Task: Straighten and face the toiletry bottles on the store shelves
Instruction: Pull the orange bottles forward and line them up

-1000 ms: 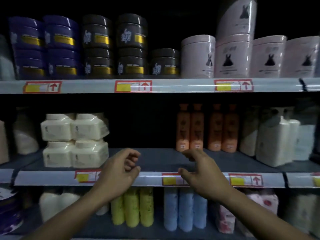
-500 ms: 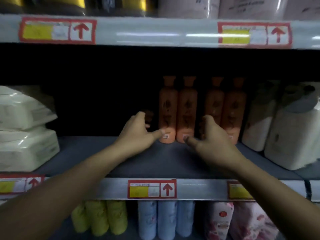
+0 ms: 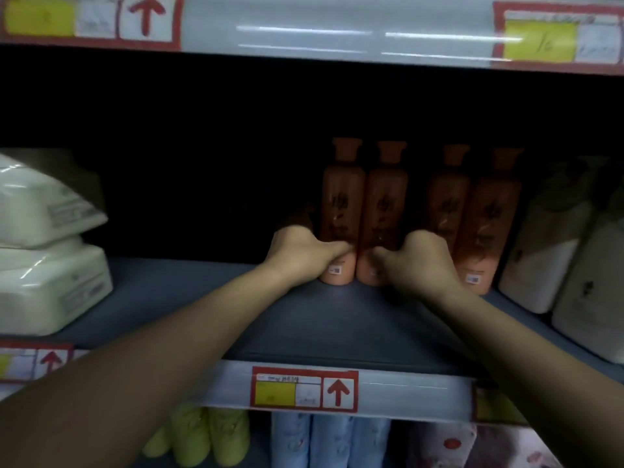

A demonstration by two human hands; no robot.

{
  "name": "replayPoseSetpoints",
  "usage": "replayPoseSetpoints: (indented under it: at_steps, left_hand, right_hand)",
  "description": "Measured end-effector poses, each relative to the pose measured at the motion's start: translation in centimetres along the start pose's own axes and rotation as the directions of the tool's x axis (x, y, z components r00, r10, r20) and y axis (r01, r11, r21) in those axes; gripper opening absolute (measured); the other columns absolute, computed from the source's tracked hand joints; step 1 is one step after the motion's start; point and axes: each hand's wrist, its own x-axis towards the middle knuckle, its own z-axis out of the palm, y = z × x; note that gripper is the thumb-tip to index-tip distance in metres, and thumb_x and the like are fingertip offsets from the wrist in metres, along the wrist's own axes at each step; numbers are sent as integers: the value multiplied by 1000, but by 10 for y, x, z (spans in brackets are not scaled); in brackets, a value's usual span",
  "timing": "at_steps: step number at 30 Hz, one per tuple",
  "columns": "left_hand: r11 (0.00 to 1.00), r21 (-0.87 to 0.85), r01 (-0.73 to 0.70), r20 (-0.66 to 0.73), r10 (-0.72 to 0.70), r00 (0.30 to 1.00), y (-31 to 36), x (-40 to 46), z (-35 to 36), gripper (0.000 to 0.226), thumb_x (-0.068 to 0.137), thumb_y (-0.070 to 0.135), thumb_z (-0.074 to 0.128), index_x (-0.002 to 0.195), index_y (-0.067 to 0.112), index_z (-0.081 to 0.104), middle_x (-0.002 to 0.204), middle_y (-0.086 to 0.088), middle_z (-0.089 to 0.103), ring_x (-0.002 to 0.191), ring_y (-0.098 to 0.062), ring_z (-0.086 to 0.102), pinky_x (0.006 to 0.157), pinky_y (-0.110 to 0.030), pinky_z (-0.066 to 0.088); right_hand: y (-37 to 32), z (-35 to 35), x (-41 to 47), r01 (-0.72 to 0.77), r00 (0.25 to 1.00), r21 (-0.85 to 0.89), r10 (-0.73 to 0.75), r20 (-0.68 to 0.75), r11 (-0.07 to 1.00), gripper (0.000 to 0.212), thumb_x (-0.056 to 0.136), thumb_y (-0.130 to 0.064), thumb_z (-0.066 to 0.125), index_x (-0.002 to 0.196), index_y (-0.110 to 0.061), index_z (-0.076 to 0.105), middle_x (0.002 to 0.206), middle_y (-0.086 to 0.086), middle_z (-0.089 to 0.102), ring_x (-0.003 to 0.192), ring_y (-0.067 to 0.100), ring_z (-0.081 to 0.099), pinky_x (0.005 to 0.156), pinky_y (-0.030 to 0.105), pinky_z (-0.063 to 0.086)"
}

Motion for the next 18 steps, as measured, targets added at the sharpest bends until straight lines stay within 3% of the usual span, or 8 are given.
replayPoseSetpoints:
  at_steps: [4, 6, 8, 13, 18]
  left_hand:
    - [998, -13, -68, -50, 67, 996, -2, -11, -14, 31, 73, 48, 91, 89, 29, 73, 74, 19, 66, 67, 5, 62, 47, -3, 39]
    - [994, -19, -105, -74, 103, 992, -8, -15, -23, 35, 72, 47, 92, 94, 25, 76, 79, 15, 72, 72, 0, 68, 55, -9, 48]
    - [994, -6, -111, -98, 110, 989, -15, -21, -35, 36, 70, 46, 92, 93, 23, 78, 84, 10, 76, 78, -5, 73, 68, -22, 59]
    - [994, -51, -100, -147, 91, 985, -35, -39, -64, 59, 57, 53, 92, 101, 25, 65, 95, 4, 77, 85, -12, 76, 81, -38, 64]
    - [989, -56, -135, -168, 124, 978, -44, -63, -92, 60, 70, 33, 95, 118, 21, 61, 108, 3, 73, 91, -10, 73, 83, -35, 64]
  right_hand:
    - [-7, 2, -10, 17, 1000, 91, -15, -22, 996, 43, 86, -47, 79, 81, -7, 66, 90, 13, 71, 88, 34, 70, 69, 38, 54]
    - [-14, 4, -21, 24, 999, 89, -22, -25, 996, 43, 86, -47, 79, 92, -8, 62, 98, 11, 67, 93, 34, 66, 70, 34, 47]
    - [-23, 8, -31, 43, 999, 104, -40, -32, 994, 47, 83, -48, 81, 101, -11, 58, 106, 11, 66, 98, 33, 65, 75, 36, 50]
    - [-46, 20, -51, 106, 994, 175, -105, -16, 979, 50, 79, -45, 85, 106, -17, 54, 109, 7, 68, 97, 29, 68, 84, 42, 58]
    - [-65, 32, -76, 199, 980, 256, -199, -23, 946, 51, 81, -39, 85, 116, -24, 52, 110, 0, 71, 98, 21, 72, 86, 46, 61]
